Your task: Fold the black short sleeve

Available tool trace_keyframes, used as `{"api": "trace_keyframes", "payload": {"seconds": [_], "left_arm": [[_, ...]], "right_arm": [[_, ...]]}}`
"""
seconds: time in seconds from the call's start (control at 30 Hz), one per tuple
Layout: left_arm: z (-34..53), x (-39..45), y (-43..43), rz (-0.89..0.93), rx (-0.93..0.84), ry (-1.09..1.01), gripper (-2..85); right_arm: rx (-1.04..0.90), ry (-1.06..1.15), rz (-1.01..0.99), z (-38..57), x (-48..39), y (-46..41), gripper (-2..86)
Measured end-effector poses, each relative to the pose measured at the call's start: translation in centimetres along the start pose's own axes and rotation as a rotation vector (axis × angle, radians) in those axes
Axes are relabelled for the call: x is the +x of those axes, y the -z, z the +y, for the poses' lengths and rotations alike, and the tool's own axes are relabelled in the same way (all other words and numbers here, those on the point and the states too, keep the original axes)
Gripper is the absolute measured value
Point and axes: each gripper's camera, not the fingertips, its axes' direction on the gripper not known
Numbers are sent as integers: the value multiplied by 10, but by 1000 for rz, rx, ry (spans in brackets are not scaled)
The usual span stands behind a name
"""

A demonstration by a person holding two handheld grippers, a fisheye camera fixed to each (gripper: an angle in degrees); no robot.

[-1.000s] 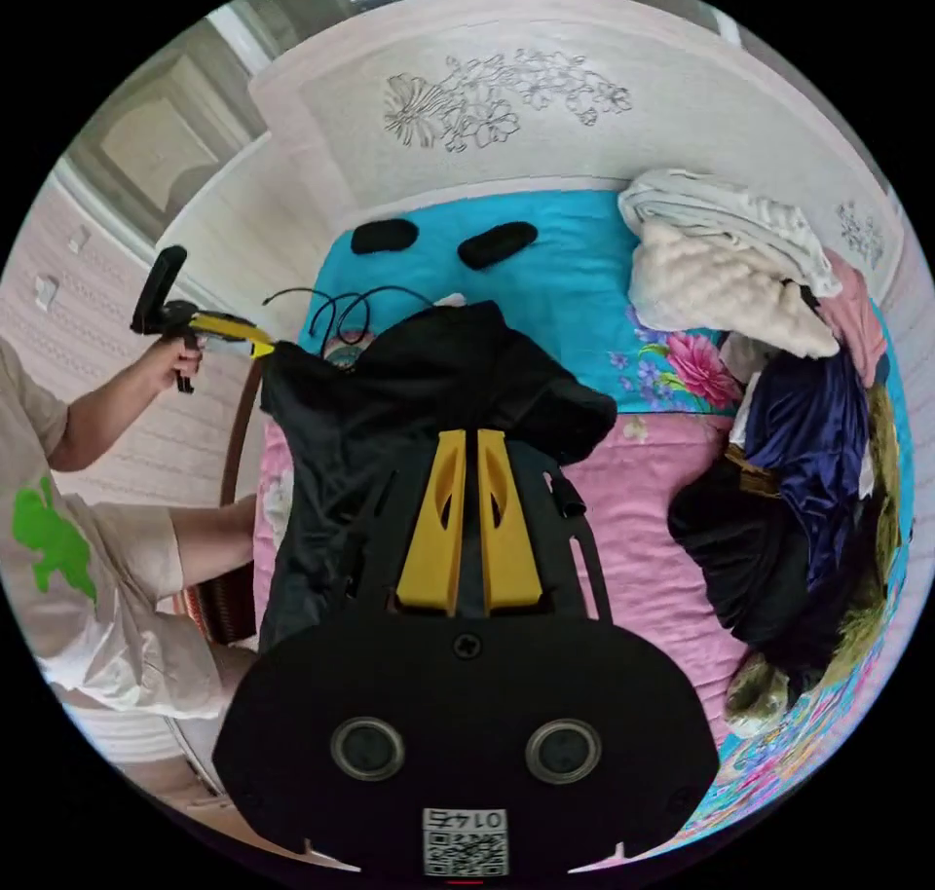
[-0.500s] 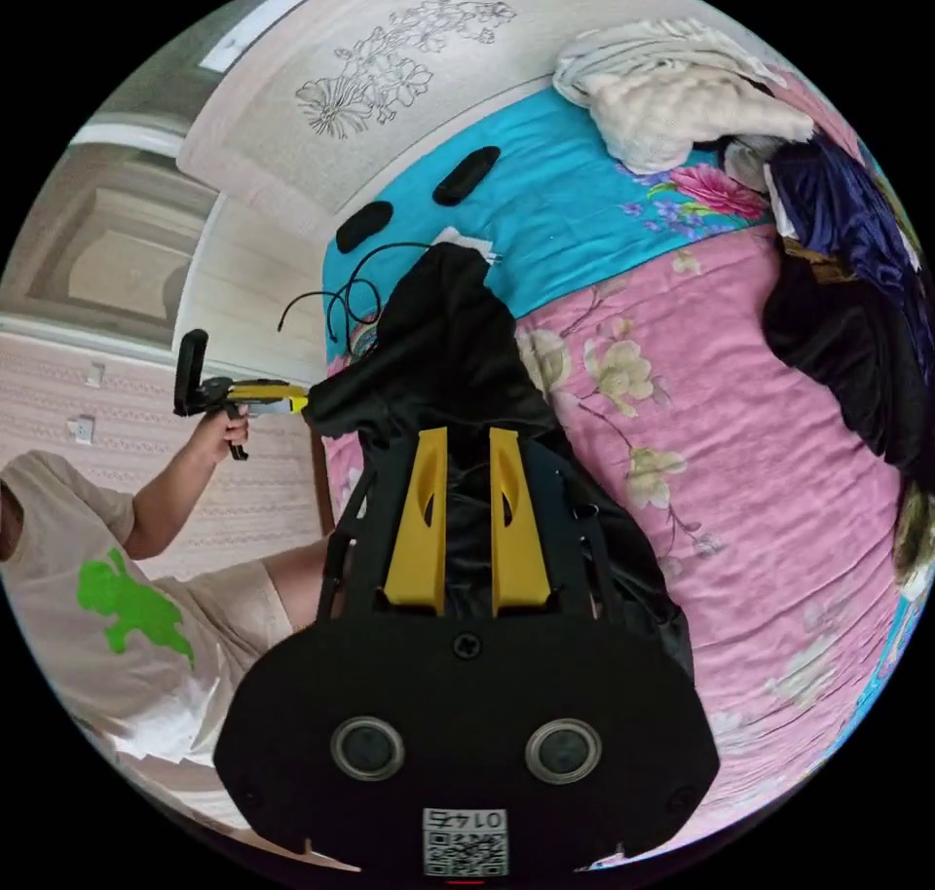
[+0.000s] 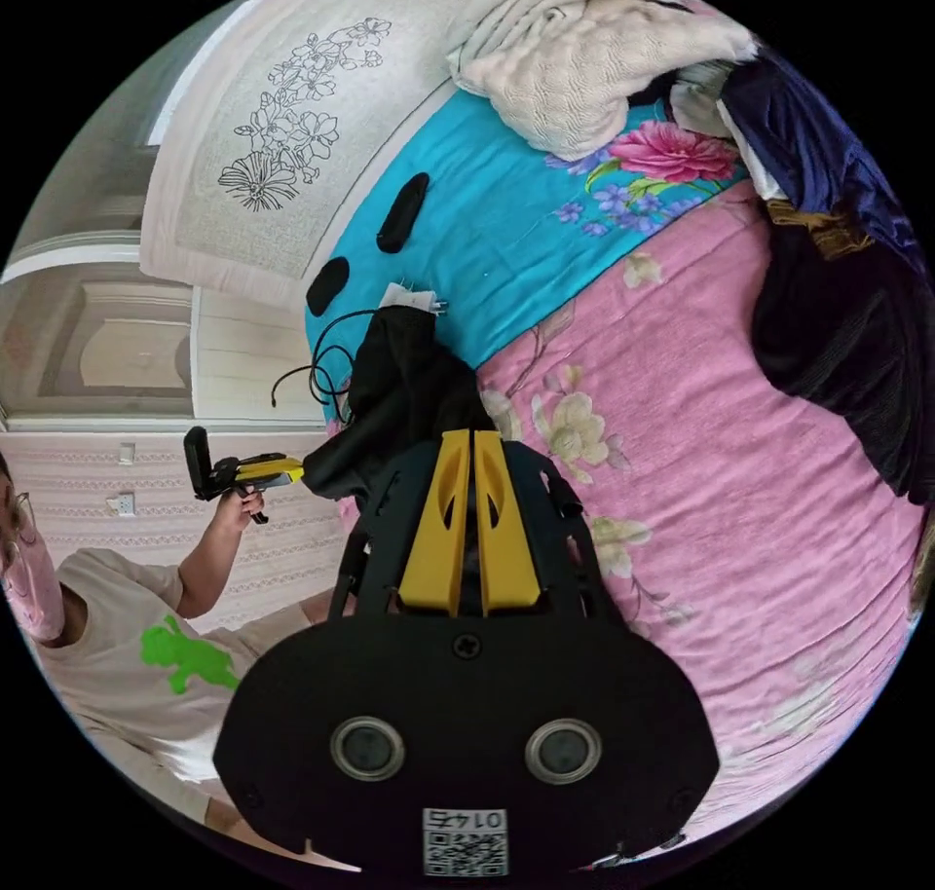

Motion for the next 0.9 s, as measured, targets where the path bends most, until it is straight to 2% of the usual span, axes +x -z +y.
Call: {"api": "trace_keyframes", "payload": {"seconds": [0.17, 0.3, 0.4, 0.43, 0.57, 0.63, 0.73, 0.9], "left_arm": [[-8, 12, 16, 37, 49, -33, -10], [-20, 32, 16, 72, 43, -102, -10], [-24, 46, 8, 119, 28, -159, -10], [-24, 49, 7, 128, 24, -172, -10], [-25, 71, -7, 169, -29, -247, -10], [-25, 77, -13, 154, -52, -262, -10], [-26, 74, -12, 128, -28, -219, -10], [-44, 34, 30, -132, 88, -36, -9]], "right_arm": [[64, 64, 257, -51, -1, 55, 4], [-23, -1, 386, -103, 24, 65, 26], [1, -106, 329, -113, 37, 62, 68], [42, -89, 283, -115, 31, 61, 73], [83, 33, 321, -124, -4, 51, 83], [-8, 179, 227, -135, -34, 24, 79], [-170, 248, 198, -144, -52, -22, 82], [-128, 171, 145, -133, -39, -24, 80]]}}
